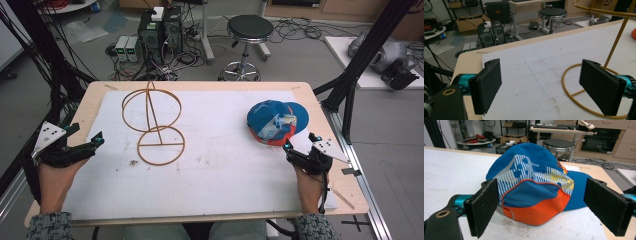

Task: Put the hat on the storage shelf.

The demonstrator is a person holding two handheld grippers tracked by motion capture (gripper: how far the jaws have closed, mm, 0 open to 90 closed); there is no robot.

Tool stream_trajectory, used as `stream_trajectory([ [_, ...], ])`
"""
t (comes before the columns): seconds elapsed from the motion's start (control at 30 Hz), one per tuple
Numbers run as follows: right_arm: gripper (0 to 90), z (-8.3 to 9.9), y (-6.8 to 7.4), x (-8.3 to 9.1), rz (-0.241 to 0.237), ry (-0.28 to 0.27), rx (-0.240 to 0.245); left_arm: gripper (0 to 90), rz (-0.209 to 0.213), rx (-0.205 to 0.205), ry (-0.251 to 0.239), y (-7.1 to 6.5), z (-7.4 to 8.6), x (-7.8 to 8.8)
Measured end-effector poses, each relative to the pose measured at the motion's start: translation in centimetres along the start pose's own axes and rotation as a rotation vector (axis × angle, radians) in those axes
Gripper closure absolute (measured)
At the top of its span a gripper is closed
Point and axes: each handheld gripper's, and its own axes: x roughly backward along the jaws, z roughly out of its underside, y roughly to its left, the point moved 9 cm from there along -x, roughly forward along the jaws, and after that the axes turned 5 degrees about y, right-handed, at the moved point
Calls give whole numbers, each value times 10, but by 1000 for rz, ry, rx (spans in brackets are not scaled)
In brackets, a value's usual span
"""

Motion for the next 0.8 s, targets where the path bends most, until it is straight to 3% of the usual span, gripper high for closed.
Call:
stream_trajectory([
  [0.47, 123, 0, 5, -1, -3, 3, 31, 195, 4, -2, -6, 0, -3, 2],
  [0.8, 126, -3, 6, -5, -1, -11, 17, 195, 18, -1, -4, -2, -3, 1],
])
